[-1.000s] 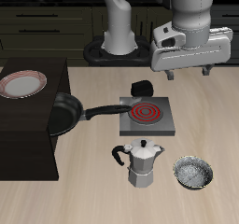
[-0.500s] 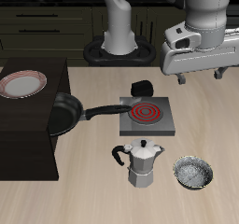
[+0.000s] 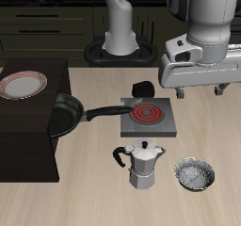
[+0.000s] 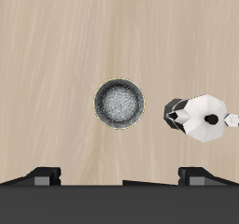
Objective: Place the bowl on the plate
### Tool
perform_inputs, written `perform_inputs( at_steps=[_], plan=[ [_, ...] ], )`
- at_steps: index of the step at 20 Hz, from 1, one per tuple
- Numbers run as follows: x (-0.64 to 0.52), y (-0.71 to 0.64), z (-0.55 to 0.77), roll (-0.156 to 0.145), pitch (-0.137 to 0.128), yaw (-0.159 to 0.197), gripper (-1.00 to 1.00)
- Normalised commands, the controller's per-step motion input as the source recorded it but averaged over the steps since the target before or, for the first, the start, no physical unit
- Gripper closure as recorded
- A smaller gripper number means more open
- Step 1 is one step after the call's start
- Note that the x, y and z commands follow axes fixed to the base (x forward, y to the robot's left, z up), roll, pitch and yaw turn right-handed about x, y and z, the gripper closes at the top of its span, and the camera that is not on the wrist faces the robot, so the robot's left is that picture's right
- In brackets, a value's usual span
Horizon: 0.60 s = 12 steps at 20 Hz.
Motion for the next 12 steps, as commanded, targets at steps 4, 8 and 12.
perform_inputs(
  at_steps=[4, 8, 12],
  plan=[
    [0.06, 0.18, -0.16, 0.029, 0.014, 0.018, -1.0],
    [-0.06, 0.3, -0.27, 0.052, -0.007, 0.094, -1.0],
    [0.02, 0.23, -0.27, 0.048, 0.018, 0.03, -1.0]
  ],
)
